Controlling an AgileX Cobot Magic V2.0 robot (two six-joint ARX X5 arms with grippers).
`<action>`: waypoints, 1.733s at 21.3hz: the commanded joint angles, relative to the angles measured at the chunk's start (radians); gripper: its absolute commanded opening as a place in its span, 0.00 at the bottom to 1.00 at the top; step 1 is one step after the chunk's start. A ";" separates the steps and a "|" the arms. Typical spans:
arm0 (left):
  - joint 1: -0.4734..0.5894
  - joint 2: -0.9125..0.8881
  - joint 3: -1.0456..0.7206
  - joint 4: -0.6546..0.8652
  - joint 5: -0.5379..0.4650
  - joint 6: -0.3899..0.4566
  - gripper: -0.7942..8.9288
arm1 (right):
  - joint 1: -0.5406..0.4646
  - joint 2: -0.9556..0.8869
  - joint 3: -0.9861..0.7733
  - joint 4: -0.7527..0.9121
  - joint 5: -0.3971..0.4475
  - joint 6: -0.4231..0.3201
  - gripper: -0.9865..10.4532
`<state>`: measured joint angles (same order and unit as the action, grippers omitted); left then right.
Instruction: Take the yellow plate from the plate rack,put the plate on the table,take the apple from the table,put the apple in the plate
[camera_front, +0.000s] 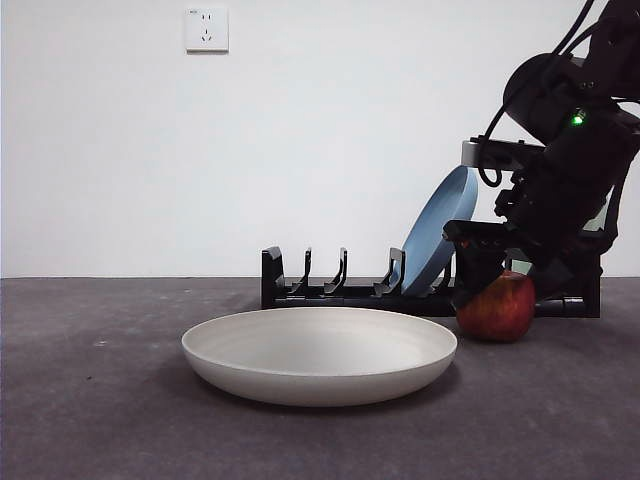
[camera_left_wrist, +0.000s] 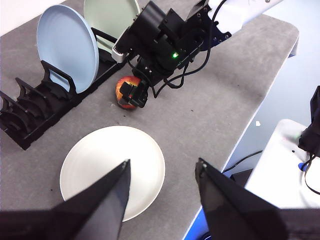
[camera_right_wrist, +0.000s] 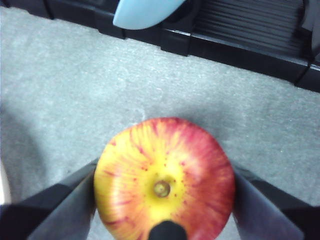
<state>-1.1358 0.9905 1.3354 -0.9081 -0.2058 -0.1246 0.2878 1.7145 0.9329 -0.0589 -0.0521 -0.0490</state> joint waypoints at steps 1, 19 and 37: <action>-0.003 -0.001 -0.004 -0.008 -0.001 -0.007 0.31 | 0.005 -0.033 0.000 -0.002 0.002 0.006 0.07; -0.003 -0.001 -0.004 -0.014 0.002 -0.007 0.31 | 0.402 -0.036 0.000 -0.068 0.011 0.060 0.07; -0.003 -0.001 -0.004 -0.030 0.002 -0.007 0.31 | 0.407 -0.008 0.005 -0.082 0.005 0.104 0.67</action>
<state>-1.1358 0.9905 1.3354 -0.9379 -0.2058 -0.1246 0.6926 1.6897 0.9401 -0.1459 -0.0452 0.0338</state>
